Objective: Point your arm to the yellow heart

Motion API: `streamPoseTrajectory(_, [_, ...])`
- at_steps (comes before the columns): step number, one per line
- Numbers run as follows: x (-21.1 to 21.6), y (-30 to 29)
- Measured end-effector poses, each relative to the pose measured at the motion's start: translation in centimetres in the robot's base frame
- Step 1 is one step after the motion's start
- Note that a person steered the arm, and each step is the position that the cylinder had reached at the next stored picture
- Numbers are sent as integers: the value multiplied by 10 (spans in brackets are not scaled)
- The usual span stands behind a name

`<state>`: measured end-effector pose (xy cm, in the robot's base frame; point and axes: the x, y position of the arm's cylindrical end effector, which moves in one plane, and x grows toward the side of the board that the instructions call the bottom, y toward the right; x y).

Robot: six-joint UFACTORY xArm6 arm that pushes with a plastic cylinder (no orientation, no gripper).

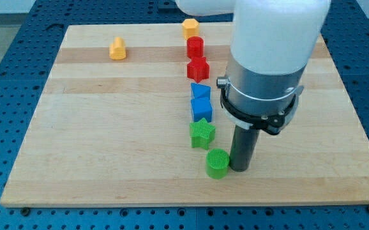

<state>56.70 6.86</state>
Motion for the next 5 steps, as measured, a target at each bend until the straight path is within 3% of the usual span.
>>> streamPoseTrajectory(3, [0, -16])
streamPoseTrajectory(5, [4, 54])
